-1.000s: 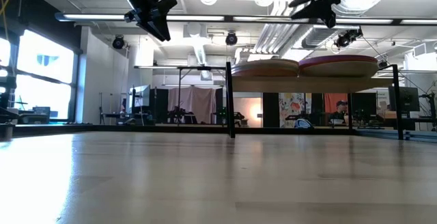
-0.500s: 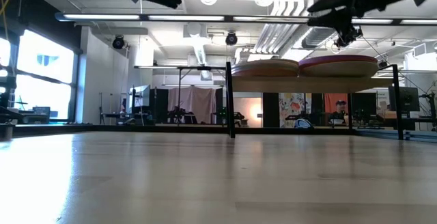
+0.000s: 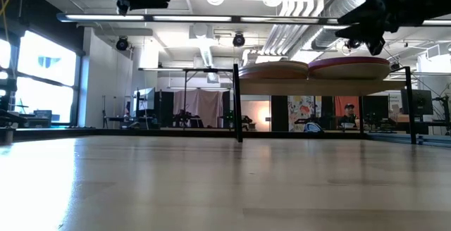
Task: Place and stack plates onto a shelf
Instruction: Return to Home Position
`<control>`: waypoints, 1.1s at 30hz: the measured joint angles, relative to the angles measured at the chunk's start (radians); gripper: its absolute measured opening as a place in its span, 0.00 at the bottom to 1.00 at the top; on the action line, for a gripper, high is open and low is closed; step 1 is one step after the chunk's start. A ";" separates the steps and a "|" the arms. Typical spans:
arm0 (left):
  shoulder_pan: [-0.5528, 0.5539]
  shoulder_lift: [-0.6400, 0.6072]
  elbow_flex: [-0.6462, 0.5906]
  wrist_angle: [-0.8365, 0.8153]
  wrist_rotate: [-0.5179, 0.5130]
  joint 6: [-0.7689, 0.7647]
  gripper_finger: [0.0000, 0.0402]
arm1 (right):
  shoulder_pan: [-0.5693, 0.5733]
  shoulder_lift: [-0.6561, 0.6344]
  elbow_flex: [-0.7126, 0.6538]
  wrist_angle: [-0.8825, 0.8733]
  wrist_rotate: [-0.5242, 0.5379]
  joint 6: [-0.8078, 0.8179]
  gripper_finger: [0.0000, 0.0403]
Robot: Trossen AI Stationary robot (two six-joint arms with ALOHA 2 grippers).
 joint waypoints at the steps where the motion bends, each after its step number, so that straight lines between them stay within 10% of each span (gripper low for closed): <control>1: -0.007 -0.014 -0.012 0.000 0.000 -0.003 0.28 | 0.000 -0.007 -0.005 -0.004 0.000 0.000 0.35; 33: -0.231 -0.357 -0.543 0.241 -0.072 0.014 0.28 | 0.137 -0.012 -0.239 0.179 0.082 0.091 0.35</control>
